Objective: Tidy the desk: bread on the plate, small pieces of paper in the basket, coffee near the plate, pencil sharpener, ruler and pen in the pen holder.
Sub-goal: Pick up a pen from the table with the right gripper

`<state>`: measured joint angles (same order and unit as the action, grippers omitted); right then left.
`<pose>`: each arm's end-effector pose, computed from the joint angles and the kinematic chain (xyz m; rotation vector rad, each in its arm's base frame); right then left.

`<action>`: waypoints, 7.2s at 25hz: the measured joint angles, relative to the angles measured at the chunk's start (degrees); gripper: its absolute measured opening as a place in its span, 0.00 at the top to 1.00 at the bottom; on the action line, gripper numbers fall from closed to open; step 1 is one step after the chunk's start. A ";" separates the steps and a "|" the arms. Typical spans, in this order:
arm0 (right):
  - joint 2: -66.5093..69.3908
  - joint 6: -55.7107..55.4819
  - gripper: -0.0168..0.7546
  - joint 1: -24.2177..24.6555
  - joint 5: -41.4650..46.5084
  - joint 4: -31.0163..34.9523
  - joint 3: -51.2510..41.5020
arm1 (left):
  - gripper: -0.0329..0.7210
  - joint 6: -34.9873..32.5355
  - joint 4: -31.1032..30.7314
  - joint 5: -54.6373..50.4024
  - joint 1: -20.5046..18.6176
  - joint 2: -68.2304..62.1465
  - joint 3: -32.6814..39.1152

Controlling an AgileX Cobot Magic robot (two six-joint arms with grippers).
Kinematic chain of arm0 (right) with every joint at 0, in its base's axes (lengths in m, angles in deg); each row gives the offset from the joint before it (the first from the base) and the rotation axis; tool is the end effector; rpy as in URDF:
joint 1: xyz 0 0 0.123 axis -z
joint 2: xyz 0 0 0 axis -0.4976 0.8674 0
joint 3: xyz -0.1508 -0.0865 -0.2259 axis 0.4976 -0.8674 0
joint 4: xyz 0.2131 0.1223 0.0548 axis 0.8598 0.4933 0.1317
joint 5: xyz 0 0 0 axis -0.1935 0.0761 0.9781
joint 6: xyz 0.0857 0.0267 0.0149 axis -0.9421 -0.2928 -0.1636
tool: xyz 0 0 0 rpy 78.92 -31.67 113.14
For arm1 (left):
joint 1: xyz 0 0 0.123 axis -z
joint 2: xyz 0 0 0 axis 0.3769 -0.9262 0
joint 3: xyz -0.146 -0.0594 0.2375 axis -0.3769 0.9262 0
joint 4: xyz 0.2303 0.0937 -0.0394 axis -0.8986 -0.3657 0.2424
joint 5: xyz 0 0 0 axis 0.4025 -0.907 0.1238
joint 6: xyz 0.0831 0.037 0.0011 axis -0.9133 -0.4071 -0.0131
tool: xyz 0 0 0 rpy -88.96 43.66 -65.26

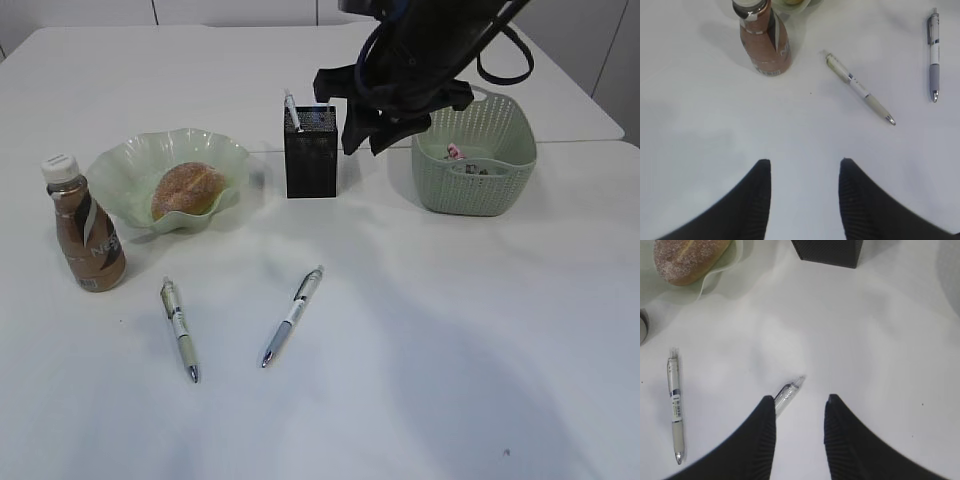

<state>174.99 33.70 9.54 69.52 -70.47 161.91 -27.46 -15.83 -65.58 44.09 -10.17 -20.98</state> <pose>0.4148 0.1679 0.2815 -0.2554 2.6762 0.3761 0.1819 -0.0621 0.3197 0.2922 2.4813 -0.0620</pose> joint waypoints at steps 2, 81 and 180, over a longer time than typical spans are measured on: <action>0.00 -2.25 0.62 0.00 0.98 0.00 0.00 | 0.55 0.00 0.00 -1.10 0.00 0.00 0.00; 10.20 -41.77 0.56 -10.05 3.68 -4.46 -0.28 | 0.55 0.00 -0.57 -17.31 0.00 0.00 0.00; 22.03 -44.52 0.84 -13.07 8.72 -5.46 5.59 | 0.55 0.00 -0.71 -17.89 0.00 0.00 0.00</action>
<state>197.02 -10.82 -3.52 78.24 -75.93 167.50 -27.46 -16.54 -83.46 44.09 -10.17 -20.98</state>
